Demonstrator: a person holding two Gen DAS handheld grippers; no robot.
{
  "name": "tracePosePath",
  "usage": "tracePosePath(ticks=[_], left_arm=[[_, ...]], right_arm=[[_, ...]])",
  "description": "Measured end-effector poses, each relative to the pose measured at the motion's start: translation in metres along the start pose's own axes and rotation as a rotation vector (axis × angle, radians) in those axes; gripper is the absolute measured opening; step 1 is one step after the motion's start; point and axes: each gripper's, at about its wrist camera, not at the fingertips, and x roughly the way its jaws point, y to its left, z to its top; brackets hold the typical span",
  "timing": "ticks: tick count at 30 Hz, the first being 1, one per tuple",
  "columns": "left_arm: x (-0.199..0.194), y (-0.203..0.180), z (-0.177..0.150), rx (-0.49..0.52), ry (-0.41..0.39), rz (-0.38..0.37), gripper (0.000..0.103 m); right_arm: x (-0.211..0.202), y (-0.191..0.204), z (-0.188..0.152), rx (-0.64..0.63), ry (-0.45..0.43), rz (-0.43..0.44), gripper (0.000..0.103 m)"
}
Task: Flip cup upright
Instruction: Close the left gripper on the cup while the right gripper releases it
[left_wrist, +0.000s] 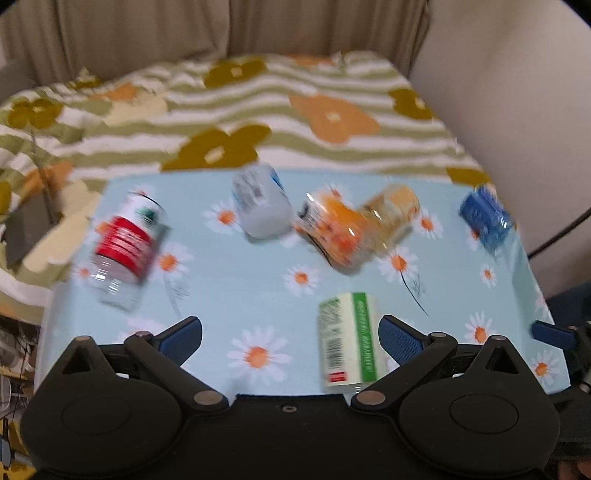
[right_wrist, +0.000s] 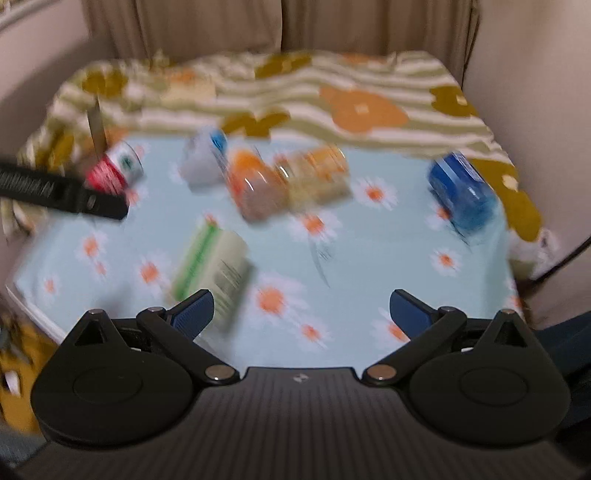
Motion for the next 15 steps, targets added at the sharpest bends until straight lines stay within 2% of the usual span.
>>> tracePosePath(ticks=[3,7,9,15], left_arm=[[0.028,-0.018,0.011,0.0,0.089,-0.004,0.103],[0.058,-0.037,0.02,0.009,0.186,0.003,0.102],[0.076,-0.046,0.024,0.02,0.232,0.016,0.097],[0.111,-0.054,0.027,0.019,0.33,0.049,0.092]], right_arm=[[0.002,-0.03,-0.007,0.056,0.009,0.06,0.103],[0.015,-0.055,-0.015,0.071,0.033,0.07,0.103],[0.024,-0.066,-0.017,0.077,0.046,0.09,0.103],[0.045,-0.087,-0.021,0.067,0.074,0.132,0.103]])
